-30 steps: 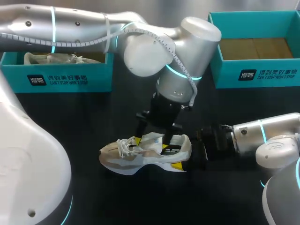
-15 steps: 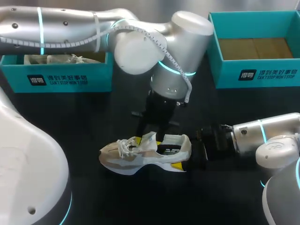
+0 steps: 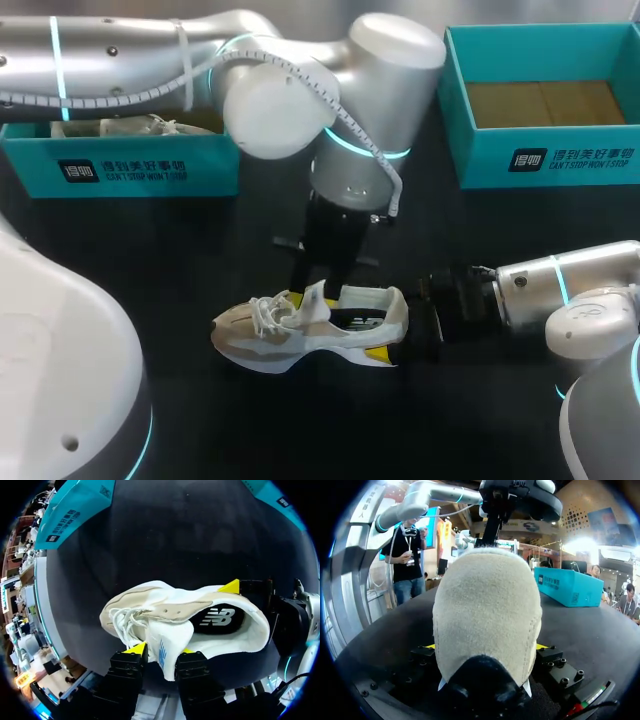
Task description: Take the shoe out of the shoebox, open the shoe tongue, remove and reinsert the insole, then place the shoe into the shoebox
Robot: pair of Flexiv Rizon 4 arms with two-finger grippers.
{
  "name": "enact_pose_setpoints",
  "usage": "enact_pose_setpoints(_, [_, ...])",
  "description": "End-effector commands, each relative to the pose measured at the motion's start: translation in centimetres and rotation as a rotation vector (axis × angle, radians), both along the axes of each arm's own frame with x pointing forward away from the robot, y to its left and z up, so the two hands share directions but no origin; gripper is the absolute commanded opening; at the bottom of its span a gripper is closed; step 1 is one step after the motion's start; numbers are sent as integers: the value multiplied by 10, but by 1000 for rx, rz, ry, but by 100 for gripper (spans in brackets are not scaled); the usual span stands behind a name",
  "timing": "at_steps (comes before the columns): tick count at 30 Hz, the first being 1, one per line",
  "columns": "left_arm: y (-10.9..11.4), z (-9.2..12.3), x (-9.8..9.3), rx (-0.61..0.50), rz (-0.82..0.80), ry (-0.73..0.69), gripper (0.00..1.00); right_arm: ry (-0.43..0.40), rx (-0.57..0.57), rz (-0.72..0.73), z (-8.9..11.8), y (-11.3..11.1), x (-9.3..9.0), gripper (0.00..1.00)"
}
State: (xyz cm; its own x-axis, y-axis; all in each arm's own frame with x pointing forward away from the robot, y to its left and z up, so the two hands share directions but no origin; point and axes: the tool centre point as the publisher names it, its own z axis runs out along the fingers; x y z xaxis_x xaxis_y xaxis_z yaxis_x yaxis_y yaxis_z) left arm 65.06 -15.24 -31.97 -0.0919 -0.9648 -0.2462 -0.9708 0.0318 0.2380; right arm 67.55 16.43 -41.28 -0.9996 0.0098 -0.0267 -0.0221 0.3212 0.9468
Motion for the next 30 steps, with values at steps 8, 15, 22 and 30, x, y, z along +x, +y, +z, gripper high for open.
enact_pose_setpoints(8, [25,14,-4,-114,12,-82,0,1,-5,0,1,1,0,0])
enact_pose_setpoints(15, [56,17,-3,-319,37,-123,0,1,-5,0,1,1,0,0])
enact_pose_setpoints(22, [83,15,-3,-485,6,-145,0,1,-5,0,1,1,0,0])
enact_pose_setpoints(30, [113,4,6,-627,29,-184,0,1,-5,0,1,1,0,0])
